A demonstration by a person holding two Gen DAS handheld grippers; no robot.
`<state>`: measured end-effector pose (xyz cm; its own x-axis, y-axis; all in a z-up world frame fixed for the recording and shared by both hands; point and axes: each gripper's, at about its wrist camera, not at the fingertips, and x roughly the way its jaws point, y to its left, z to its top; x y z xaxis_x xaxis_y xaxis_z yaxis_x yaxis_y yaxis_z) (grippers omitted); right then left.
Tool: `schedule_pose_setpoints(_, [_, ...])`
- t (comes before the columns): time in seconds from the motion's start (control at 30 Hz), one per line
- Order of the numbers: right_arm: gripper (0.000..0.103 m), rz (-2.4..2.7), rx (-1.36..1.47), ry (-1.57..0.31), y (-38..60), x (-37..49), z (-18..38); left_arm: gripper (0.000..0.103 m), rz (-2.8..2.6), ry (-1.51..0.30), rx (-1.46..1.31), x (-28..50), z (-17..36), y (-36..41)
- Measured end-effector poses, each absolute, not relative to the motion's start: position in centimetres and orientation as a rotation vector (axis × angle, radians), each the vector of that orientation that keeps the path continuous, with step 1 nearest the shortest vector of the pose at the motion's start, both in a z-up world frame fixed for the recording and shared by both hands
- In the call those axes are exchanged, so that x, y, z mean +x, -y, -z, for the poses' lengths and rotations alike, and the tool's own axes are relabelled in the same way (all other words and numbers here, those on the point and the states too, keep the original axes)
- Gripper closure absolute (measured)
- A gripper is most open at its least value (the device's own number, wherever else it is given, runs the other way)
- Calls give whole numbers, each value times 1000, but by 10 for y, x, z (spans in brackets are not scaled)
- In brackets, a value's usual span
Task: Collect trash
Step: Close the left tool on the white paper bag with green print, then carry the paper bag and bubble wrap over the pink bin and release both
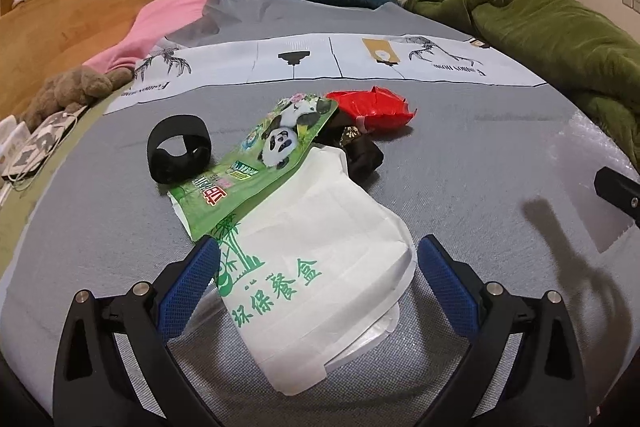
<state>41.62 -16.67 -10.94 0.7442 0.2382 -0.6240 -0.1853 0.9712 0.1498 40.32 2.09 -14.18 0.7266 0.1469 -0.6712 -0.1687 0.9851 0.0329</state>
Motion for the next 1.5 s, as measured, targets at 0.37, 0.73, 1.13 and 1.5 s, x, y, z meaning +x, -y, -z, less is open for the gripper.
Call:
schedule_pose_setpoints(0.37, [84,-225,77,-685,170,411,106,18,-209,-765,26,403,143,-18])
schedule_pose_setpoints(0.73, [87,-253,75,-666,166,400,98,87,-116,-576,-219,370,95,-65])
schedule_pose_setpoints(1.13, [87,-324,71,-643,139,379,72,97,-181,-499,-259,336,63,-108])
schedule_pose_setpoints(1.5, [87,-342,63,-562,133,324,25,97,-108,-437,-222,294,30,-98])
